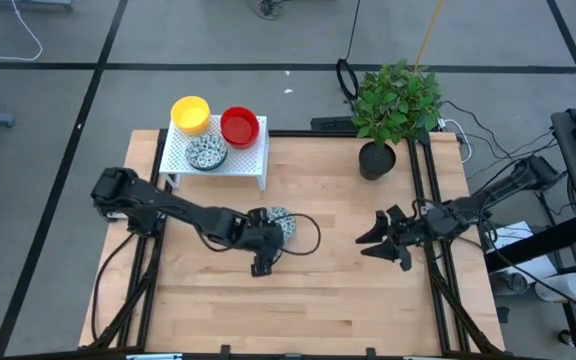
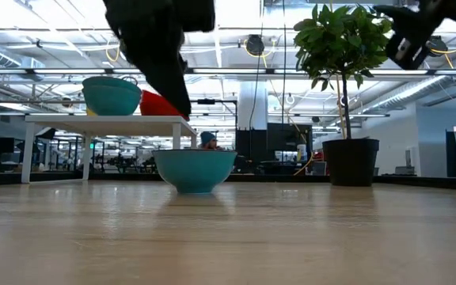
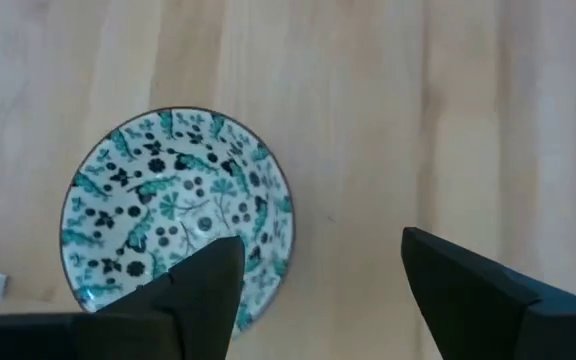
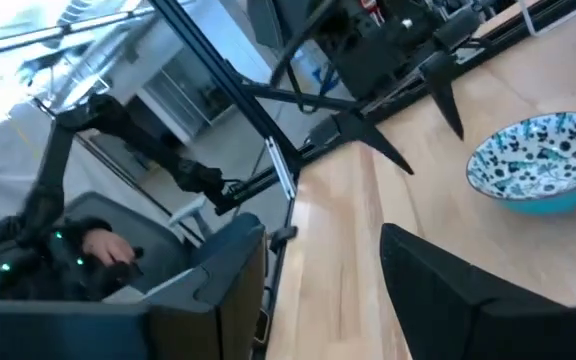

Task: Pick & Place Mini bowls
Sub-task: Stack the white patterned bowl on the white patterned bowl on the shelf

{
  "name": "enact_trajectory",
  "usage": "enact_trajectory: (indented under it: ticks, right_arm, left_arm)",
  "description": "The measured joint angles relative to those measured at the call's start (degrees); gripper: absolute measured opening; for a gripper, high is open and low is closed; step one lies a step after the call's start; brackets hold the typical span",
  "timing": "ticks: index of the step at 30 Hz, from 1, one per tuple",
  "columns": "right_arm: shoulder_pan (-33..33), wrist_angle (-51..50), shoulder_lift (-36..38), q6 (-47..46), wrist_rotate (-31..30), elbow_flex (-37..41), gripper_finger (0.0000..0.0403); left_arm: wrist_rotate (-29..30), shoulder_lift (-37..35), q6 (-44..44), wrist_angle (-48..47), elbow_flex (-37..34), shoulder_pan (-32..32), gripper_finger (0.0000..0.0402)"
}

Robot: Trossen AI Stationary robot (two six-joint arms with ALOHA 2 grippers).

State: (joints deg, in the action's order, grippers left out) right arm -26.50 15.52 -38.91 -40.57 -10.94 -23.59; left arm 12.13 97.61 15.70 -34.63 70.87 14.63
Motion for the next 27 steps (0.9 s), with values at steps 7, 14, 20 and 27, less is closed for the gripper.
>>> enact_trajectory:
  ticks: [7, 14, 20, 27]
  right_arm:
    - [-1.4, 14.7, 1.0, -0.8, -4.8, 10.3, 0.0185]
    - [-1.8, 28.7, 1.0, -1.2, -9.5, 19.4, 0.0185]
    - [-1.8, 31.7, 0.9, -1.6, -11.8, 22.5, 0.0185]
    - [-1.8, 32.2, 1.0, -1.2, -11.7, 22.6, 0.0185]
  left_arm:
    - [3.2, 5.4, -4.0, -0.4, 0.0, -0.7, 0.027]
    - [3.8, 9.4, -3.3, -0.9, 0.0, -2.5, 0.0232]
    - [2.9, 10.6, -3.4, -2.3, 0.0, -3.4, 0.0164]
    - [2.6, 10.6, -4.5, -2.4, 0.0, -4.7, 0.0038]
